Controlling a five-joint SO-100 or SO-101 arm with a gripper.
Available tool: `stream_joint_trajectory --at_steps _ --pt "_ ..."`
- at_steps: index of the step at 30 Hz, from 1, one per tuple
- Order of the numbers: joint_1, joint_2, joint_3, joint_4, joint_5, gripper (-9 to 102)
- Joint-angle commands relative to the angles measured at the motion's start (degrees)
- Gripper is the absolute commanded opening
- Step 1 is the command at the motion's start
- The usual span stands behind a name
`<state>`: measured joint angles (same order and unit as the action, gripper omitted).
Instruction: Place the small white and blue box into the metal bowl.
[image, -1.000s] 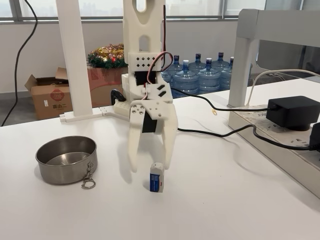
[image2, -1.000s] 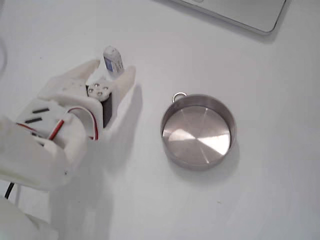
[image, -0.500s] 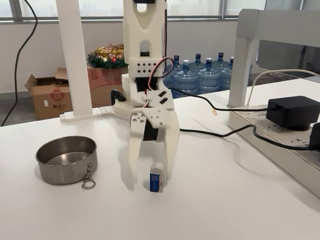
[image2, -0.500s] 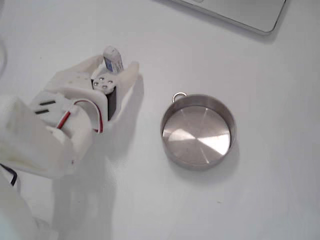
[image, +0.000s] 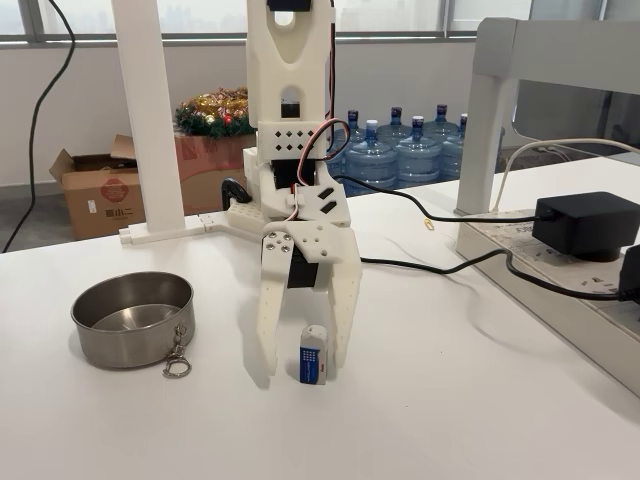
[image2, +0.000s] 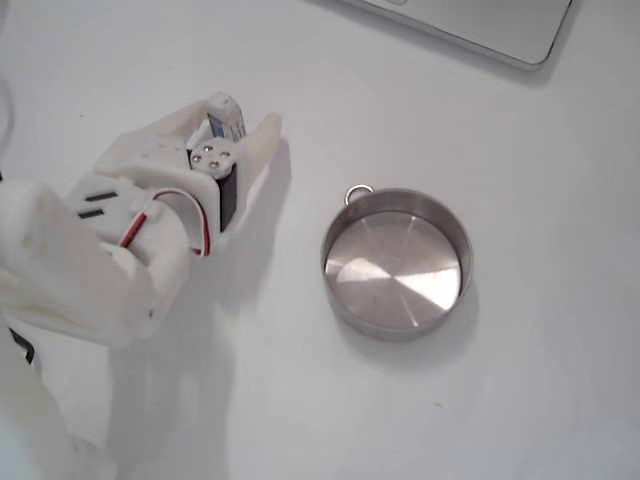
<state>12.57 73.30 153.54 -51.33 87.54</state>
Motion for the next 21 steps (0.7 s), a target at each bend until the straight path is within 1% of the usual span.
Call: stream_joint_trajectory --at_steps 1,4,11,21 --pt "-0.4 0.2 -1.1 -1.1 3.3 23" --pt "-0.4 0.2 -1.1 -1.1 4.3 23" --pt "0.2 0.3 -1.1 -1.1 4.0 11" --pt "0.4 0.5 -1.1 -1.1 4.0 3"
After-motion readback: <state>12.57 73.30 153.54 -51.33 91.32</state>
